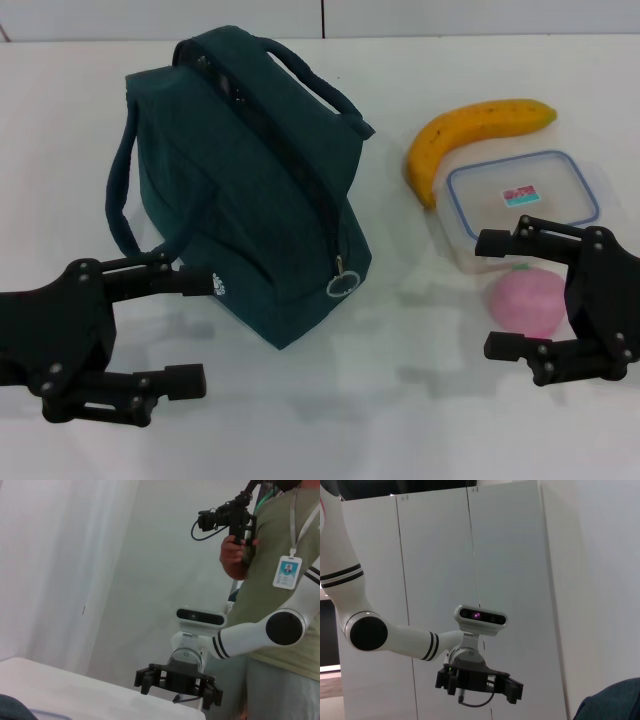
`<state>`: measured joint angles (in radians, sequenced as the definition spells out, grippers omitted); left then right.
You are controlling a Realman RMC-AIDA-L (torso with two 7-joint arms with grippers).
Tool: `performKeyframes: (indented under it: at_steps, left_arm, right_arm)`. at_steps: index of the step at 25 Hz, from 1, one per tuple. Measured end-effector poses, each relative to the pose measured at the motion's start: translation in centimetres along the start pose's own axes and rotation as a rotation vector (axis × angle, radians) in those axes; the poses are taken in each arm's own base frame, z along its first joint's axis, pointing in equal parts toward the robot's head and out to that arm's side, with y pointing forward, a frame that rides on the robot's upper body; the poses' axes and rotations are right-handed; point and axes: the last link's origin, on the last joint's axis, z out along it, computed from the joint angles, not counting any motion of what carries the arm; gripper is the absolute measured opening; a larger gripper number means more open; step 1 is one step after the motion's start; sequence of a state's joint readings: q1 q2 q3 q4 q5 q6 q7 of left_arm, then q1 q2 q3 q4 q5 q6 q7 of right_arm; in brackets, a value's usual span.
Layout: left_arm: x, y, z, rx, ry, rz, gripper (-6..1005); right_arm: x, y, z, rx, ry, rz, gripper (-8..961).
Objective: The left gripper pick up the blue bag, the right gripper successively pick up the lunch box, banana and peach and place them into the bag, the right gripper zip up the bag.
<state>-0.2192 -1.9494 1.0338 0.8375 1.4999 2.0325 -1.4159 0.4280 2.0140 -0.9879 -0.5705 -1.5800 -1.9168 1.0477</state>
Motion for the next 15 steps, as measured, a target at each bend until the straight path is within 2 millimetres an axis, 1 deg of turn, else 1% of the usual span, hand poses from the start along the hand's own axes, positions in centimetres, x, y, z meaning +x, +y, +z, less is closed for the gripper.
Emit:
performKeyframes:
  at_steps: [10,15]
  left_arm:
    - [0.05,-0.03,0.09,-0.002,0.002,0.002,872]
    - [0.76,-0.32,-0.6,0.04,0.044,-0.012,871]
  right_arm:
    - [-0.09,-0.12,0.04,0.0,0.0,-0.003,875]
    - [-0.12,-0.2,0.05,0.002,0.001,-0.004,874]
